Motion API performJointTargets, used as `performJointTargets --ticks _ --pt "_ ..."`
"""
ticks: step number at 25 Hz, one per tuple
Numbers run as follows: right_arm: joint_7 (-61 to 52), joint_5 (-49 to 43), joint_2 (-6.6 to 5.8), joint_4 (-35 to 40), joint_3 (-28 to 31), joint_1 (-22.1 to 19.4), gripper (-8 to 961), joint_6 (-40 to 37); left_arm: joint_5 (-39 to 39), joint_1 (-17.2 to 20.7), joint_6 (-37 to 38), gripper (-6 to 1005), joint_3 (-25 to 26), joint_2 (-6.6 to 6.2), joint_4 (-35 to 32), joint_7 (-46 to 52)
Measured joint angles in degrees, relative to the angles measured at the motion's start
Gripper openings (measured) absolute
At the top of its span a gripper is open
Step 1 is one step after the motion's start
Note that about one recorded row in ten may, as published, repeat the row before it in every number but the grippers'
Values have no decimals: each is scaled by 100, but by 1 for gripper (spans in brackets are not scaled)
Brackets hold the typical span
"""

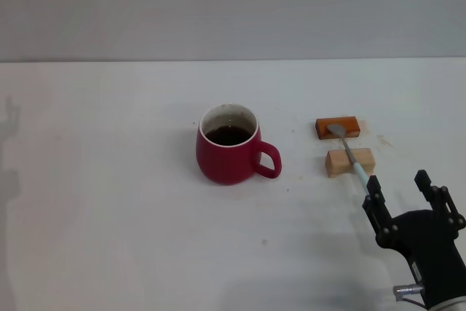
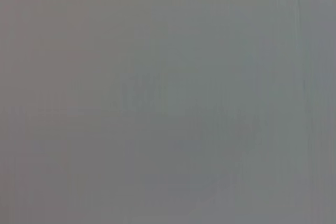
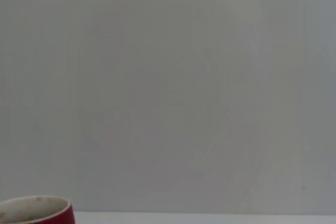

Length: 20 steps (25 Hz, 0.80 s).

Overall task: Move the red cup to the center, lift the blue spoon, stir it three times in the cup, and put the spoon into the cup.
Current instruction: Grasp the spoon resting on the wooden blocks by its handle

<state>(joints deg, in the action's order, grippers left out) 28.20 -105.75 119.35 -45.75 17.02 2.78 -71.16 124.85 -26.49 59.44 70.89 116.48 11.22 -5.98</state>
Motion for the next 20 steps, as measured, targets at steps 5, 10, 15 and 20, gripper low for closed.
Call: performJointTargets --ticks 5,10,15,20 --pt "-16 96 0 30 -51 -9 692 123 38 5 64 753 -4 -2 -6 0" --pt "-44 205 0 131 -16 93 692 494 167 43 103 752 26 -1 -7 0" --pt "-68 459 0 236 -84 285 691 720 180 66 206 752 3 11 -6 0" --pt "-212 477 0 350 -46 406 691 911 180 75 226 752 -5 25 -11 0"
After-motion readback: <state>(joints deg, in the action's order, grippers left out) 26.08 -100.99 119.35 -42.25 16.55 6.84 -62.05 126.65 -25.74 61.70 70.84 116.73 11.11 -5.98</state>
